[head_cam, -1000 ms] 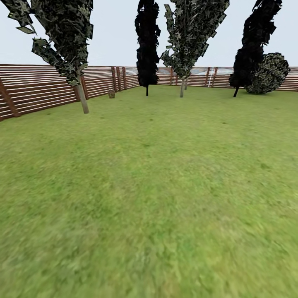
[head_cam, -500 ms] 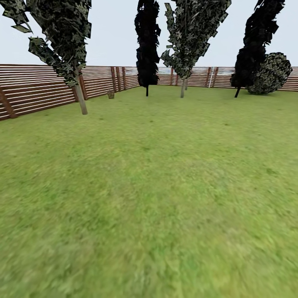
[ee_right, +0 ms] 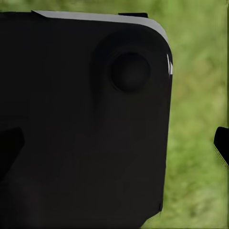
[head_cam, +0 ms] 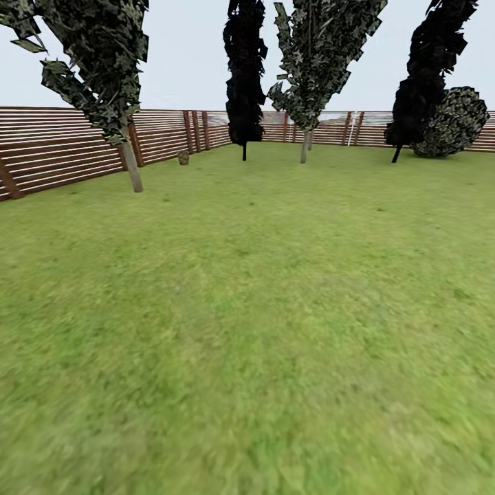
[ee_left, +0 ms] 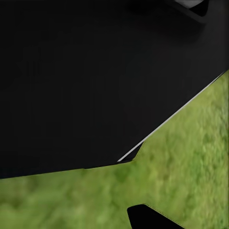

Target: Take the three Easter eggs out of the wicker basket on the lawn in the garden, then place them on the lawn next to a single tree (choose any tree) so that all three eggs are next to the same tree and none are left in the basket.

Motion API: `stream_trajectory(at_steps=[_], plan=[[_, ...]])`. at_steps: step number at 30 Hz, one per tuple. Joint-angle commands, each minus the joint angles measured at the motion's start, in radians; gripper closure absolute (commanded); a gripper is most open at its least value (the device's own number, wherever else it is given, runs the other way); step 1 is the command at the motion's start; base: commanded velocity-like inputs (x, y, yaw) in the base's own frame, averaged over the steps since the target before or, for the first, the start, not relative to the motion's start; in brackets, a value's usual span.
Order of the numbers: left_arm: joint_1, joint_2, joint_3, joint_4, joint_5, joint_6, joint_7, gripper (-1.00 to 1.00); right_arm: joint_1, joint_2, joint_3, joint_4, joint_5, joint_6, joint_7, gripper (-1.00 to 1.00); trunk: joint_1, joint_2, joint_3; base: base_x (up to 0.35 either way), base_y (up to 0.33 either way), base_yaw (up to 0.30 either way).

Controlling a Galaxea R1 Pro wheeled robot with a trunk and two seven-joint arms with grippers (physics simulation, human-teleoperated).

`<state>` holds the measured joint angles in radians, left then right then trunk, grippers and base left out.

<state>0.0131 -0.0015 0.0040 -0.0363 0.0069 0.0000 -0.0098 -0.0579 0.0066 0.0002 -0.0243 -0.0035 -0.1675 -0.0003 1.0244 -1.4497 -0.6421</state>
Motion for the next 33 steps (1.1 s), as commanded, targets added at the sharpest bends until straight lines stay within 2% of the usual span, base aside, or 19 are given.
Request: stream_trajectory(at_steps=[1,33], plan=[[0.001,0.0,0.0,-0.002,0.001,0.0,-0.001,-1.0,0.0,-0.001,0.001,0.003,0.001,-0.001,0.001,-1.0,0.001,0.0,-0.001,0.341,0.0,0.0],[0.001,0.0,0.001,-0.002,0.001,0.0,-0.001,-1.0,-0.001,-0.004,0.006,0.006,0.008,-0.003,0.002,-1.0,0.001,0.0,-0.001,0.341,0.0,0.0]])
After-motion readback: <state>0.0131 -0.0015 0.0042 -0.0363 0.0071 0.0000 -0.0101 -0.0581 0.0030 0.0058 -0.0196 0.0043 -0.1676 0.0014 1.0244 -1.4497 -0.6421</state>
